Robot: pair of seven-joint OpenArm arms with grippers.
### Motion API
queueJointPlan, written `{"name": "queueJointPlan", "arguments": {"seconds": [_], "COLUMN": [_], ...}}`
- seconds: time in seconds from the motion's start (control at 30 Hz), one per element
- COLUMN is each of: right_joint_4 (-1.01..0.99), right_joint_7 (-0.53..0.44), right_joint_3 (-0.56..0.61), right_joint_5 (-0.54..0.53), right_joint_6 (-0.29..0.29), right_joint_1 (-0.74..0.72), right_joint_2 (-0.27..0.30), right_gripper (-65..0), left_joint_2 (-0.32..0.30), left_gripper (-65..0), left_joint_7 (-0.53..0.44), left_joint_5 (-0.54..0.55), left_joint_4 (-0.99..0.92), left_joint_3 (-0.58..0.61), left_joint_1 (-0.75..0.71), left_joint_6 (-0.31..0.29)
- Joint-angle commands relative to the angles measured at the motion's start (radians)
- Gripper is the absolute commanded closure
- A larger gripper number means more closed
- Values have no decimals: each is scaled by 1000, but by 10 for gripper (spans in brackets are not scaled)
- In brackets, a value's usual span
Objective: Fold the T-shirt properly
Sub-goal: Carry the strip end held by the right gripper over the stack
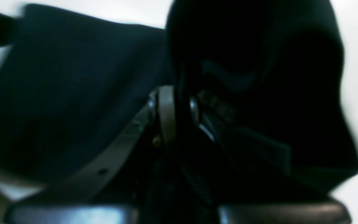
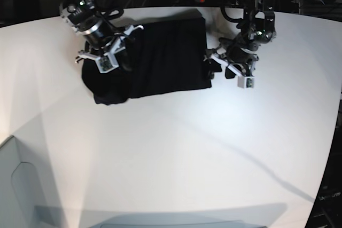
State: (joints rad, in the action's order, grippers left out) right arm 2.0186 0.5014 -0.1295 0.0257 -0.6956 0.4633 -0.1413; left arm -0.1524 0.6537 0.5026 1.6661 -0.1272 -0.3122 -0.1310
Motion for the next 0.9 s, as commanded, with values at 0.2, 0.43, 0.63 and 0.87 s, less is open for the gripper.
{"name": "queueJointPlan", "arguments": {"seconds": [0.2, 0.43, 0.63, 0.87], "right_joint_4": [20, -55, -131, -226], "right_joint_7": [-47, -43, 35, 41], "right_joint_3": [241, 351, 365, 423], "right_joint_5": [-25, -19, -20, -20], "right_joint_6": [-3, -3, -3, -3], "right_joint_1": [-4, -88, -145, -202], "right_joint_2": [6, 6, 7, 6], "right_gripper": [0, 0, 0, 0], "left_joint_2": [-5, -5, -9, -17], "left_gripper": [-435, -435, -435, -435], "left_joint_7": [30, 30, 30, 30], "left_joint_5": [-5, -5, -5, -3], "left_joint_4": [3, 3, 10, 98], "left_joint_3": [1, 1, -5, -32], "left_joint_1": [-5, -5, -12, -43], "left_joint_6": [12, 14, 14, 14]}}
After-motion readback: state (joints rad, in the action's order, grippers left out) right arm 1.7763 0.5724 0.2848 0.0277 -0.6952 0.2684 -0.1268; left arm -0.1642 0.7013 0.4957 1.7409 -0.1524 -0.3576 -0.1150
